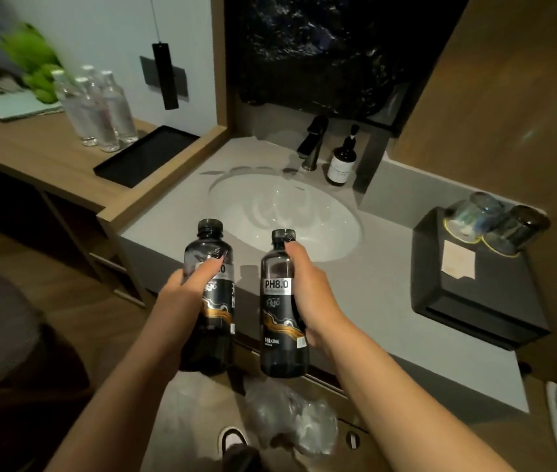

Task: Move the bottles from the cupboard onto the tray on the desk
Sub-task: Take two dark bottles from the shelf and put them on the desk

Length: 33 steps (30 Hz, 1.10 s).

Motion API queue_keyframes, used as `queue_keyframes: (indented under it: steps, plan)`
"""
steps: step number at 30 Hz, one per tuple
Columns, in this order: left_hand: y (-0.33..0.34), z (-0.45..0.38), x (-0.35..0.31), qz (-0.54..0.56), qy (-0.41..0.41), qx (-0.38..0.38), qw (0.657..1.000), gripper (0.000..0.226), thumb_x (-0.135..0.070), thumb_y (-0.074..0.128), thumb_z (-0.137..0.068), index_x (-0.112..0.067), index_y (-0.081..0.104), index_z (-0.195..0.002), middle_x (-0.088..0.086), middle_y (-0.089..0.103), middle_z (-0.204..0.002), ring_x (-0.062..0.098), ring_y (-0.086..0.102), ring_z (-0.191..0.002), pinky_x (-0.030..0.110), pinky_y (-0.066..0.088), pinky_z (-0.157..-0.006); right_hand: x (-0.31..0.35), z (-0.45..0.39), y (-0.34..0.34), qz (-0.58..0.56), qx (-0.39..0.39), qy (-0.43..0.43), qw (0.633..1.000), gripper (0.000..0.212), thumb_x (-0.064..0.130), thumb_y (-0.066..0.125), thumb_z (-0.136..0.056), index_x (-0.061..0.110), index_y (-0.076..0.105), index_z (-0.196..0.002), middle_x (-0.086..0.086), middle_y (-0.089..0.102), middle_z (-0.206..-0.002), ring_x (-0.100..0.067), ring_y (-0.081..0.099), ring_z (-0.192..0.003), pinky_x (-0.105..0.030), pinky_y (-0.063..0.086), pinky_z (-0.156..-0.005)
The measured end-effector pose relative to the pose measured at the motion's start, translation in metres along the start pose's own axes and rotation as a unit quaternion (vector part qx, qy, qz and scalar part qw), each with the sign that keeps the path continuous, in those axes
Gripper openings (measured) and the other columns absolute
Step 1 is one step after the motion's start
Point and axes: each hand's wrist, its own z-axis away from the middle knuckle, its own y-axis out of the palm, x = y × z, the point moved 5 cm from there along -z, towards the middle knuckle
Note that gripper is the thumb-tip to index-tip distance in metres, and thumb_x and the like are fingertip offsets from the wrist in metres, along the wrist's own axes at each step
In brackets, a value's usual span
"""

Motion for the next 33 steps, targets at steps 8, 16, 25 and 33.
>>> queue_keyframes:
  steps: [8,16,25,33]
  plan:
    - [-0.026,-0.078,-0.049,-0.018,0.013,-0.026,0.999,0.045,-0.054,0.057,-0.084,-0.021,0.057,-0.115,0.013,0.07,-0.098,0.028,0.071,-0.082,0.036,0.054,-0.063,0.039,-0.093,0.059,0.028,0.059,-0.008,0.998,0.043,0.059,0.053,-0.077,0.017,0.061,-0.077,-0.011,0.062,-0.07,-0.029,0.06,-0.068,-0.043,0.048,-0.071]
    - [-0.067,-0.129,-0.088,0.002,0.011,-0.064,0.998,0.041,-0.057,0.055,-0.084,-0.027,0.058,-0.112,0.009,0.069,-0.104,0.027,0.068,-0.089,0.036,0.052,-0.069,0.071,-0.154,0.118,0.053,0.113,0.001,0.992,0.042,0.052,0.047,-0.089,0.012,0.06,-0.082,-0.003,0.063,-0.06,-0.018,0.062,-0.055,-0.029,0.051,-0.063]
    - [-0.154,-0.194,-0.123,0.018,-0.01,-0.07,0.997,0.049,-0.056,0.06,-0.082,-0.018,0.06,-0.114,0.013,0.071,-0.1,0.03,0.07,-0.085,0.037,0.052,-0.065,0.078,-0.212,0.217,0.051,0.127,0.038,0.99,0.049,0.056,0.051,-0.085,0.01,0.063,-0.091,-0.014,0.065,-0.078,-0.031,0.063,-0.073,-0.05,0.054,-0.08]
    - [-0.252,-0.269,-0.168,0.012,-0.029,-0.041,0.999,0.049,-0.056,0.061,-0.082,-0.017,0.061,-0.11,0.011,0.074,-0.086,0.025,0.073,-0.071,0.033,0.055,-0.059,0.087,-0.266,0.318,0.039,0.09,0.051,0.994,0.046,0.057,0.05,-0.088,0.012,0.06,-0.091,-0.012,0.064,-0.077,-0.03,0.064,-0.074,-0.043,0.052,-0.075]
